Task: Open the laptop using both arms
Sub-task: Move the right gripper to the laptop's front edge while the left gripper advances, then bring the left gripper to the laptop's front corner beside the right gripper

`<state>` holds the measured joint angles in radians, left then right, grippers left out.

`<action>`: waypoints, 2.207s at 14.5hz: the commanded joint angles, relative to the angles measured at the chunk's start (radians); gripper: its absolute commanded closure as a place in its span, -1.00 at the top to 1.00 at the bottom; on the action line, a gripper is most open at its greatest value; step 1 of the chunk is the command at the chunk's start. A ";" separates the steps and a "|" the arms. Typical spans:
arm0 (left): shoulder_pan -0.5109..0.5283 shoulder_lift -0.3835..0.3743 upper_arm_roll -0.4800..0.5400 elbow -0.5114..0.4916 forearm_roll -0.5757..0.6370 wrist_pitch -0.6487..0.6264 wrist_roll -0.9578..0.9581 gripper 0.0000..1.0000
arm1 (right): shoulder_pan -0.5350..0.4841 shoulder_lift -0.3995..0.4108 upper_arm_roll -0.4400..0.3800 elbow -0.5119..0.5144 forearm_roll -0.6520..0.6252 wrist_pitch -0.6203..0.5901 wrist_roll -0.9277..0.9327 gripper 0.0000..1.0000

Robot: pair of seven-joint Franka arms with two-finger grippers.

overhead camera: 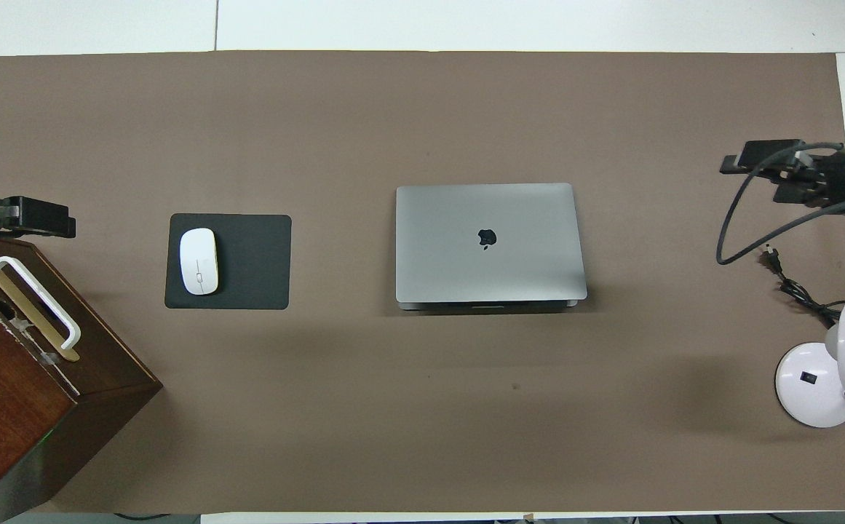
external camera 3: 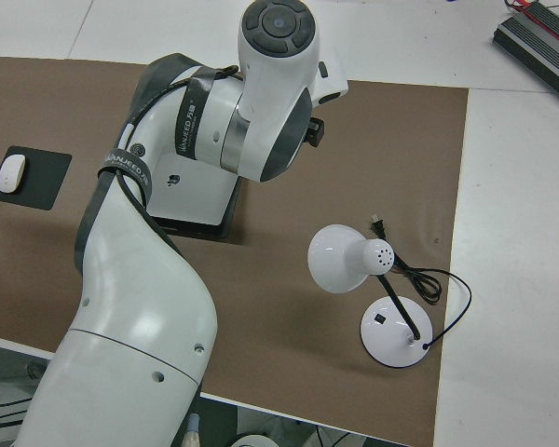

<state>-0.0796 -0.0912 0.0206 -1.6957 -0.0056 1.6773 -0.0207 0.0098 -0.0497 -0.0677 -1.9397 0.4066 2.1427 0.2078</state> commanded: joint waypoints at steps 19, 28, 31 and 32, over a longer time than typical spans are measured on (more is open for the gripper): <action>-0.178 -0.191 -0.008 -0.504 -0.048 0.536 0.076 -1.00 | 0.487 -0.202 0.008 -0.551 0.413 0.519 0.705 1.00; -0.422 -0.193 -0.005 -0.869 -0.050 1.152 0.090 -1.00 | 0.578 -0.087 0.009 -0.620 0.413 0.792 0.687 1.00; -0.494 -0.089 -0.005 -0.900 -0.050 1.332 0.091 -1.00 | 0.617 -0.053 0.009 -0.631 0.442 0.881 0.684 1.00; -0.509 -0.059 -0.005 -0.915 -0.050 1.402 0.091 -1.00 | 0.628 -0.047 0.008 -0.631 0.449 0.888 0.671 1.00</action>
<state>-0.5451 -0.2159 -0.0020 -2.5871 -0.0386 2.9488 0.0390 0.6167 -0.1071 -0.0589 -2.5613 0.8148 2.9887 0.8984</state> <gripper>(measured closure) 0.991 0.000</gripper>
